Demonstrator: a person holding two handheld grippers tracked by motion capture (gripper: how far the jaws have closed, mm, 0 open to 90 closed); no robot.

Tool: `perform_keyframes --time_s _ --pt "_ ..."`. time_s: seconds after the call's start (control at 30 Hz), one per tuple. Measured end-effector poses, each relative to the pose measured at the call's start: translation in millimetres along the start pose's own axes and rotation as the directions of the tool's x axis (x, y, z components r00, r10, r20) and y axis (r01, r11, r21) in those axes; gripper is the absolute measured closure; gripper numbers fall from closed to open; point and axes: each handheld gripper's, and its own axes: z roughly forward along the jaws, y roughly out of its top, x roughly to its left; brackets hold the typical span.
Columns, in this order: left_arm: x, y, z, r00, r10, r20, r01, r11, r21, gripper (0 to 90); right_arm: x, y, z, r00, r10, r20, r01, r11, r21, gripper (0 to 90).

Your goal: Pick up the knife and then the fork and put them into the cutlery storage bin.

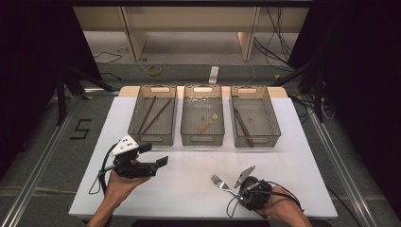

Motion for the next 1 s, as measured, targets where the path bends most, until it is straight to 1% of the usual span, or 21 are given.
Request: perform_keyframes --time_s 0.03,0.07,0.1,0.17,0.23,0.37,0.4,0.43,0.47,0.5,0.53,0.63,0.67,0.7,0.73,0.77,0.8,0.83,0.93,0.97,1.0 --pt "0.1 0.0 -0.2 1.0000 0.004 0.000 -0.004 1.0000 0.002 16.4 -0.3 0.2 0.3 0.9999 -0.011 0.003 0.011 1.000 0.000 76.2" --pt "0.2 0.1 -0.2 1.0000 0.005 0.000 -0.005 1.0000 0.003 16.4 2.6 1.4 -0.3 0.9997 0.025 0.004 -0.025 1.000 0.008 76.5" --pt "0.1 0.1 -0.2 1.0000 0.001 0.000 -0.001 1.0000 0.001 16.4 1.0 1.1 -0.6 1.0000 -0.005 0.004 0.005 1.000 0.016 76.9" --pt "0.3 0.1 -0.3 1.0000 -0.005 0.002 0.005 1.0000 -0.001 16.4 0.1 1.0 0.0 0.9996 -0.027 0.008 0.026 1.000 0.010 77.2" --pt "0.5 0.2 -0.6 1.0000 -0.006 0.002 0.006 1.0000 -0.002 16.4 0.7 1.6 -0.2 0.9997 -0.022 0.007 0.022 1.000 0.014 77.3" --pt "0.3 0.2 -0.5 1.0000 -0.004 0.000 0.004 1.0000 -0.002 16.4 -0.4 1.0 -0.1 0.9995 -0.030 0.004 0.030 0.999 0.009 77.5" --pt "0.2 0.2 -0.4 1.0000 -0.004 0.000 0.004 1.0000 -0.003 16.4 0.6 1.3 -0.9 1.0000 -0.010 -0.002 0.010 1.000 0.016 77.5" --pt "0.2 0.2 -0.3 1.0000 -0.004 0.001 0.004 1.0000 -0.003 16.4 0.0 1.0 -0.8 0.9999 -0.014 -0.002 0.014 1.000 0.013 77.5" --pt "0.2 0.2 -0.3 1.0000 -0.003 0.000 0.003 1.0000 -0.003 16.4 0.5 1.5 -1.4 1.0000 0.002 -0.006 -0.002 1.000 0.017 77.5" --pt "0.4 0.3 -0.3 1.0000 -0.003 0.000 0.003 1.0000 -0.003 16.4 -0.4 1.0 -1.3 0.9999 -0.004 -0.011 0.004 1.000 0.012 77.6" --pt "0.6 0.3 -0.5 1.0000 -0.004 0.001 0.004 1.0000 -0.002 16.4 -2.4 0.3 -0.6 0.9996 -0.027 -0.011 0.027 1.000 0.000 77.6" --pt "0.7 0.4 -0.6 1.0000 -0.003 0.001 0.003 1.0000 -0.003 16.4 -2.6 0.2 -1.6 0.9997 -0.019 -0.013 0.019 1.000 -0.002 77.6" --pt "0.6 0.4 -0.7 1.0000 -0.003 0.001 0.003 1.0000 -0.003 16.4 -3.6 0.1 -1.5 0.9996 -0.023 -0.016 0.022 1.000 -0.010 77.6" --pt "0.6 0.4 -0.6 1.0000 -0.002 0.000 0.002 1.0000 -0.004 16.4 -4.5 0.0 -2.1 0.9997 -0.020 -0.010 0.020 1.000 -0.013 77.7" --pt "0.6 0.4 -0.7 1.0000 -0.002 0.000 0.002 1.0000 -0.003 16.4 -4.3 0.2 -3.5 0.9999 0.008 -0.013 -0.008 1.000 -0.025 77.7" --pt "0.6 0.4 -0.8 1.0000 -0.003 0.000 0.003 1.0000 -0.003 16.4 -4.9 0.0 -5.1 0.9998 0.014 -0.014 -0.014 0.999 -0.030 77.6" --pt "0.7 0.4 -0.8 1.0000 -0.003 -0.001 0.003 1.0000 -0.003 16.4 -6.8 -0.6 -7.1 0.9999 0.004 -0.013 -0.004 0.999 -0.032 77.7" --pt "0.7 0.4 -0.7 1.0000 -0.003 -0.001 0.003 1.0000 -0.003 16.4 -8.0 -0.9 -8.8 0.9999 0.005 -0.014 -0.006 0.999 -0.040 77.7" --pt "0.4 0.3 -0.5 1.0000 -0.004 -0.002 0.004 1.0000 -0.004 16.4 -13.2 -1.6 -12.6 0.9995 0.026 -0.019 -0.027 0.997 -0.068 77.7" --pt "0.5 0.3 -0.6 1.0000 -0.004 -0.002 0.004 1.0000 -0.005 16.4 -15.7 -1.7 -13.0 0.9995 0.022 -0.021 -0.024 0.997 -0.080 77.7" --pt "0.6 0.3 -0.7 1.0000 -0.004 -0.002 0.004 1.0000 -0.004 16.4 -17.8 -1.5 -13.7 0.9994 0.028 -0.019 -0.029 0.996 -0.085 77.6"
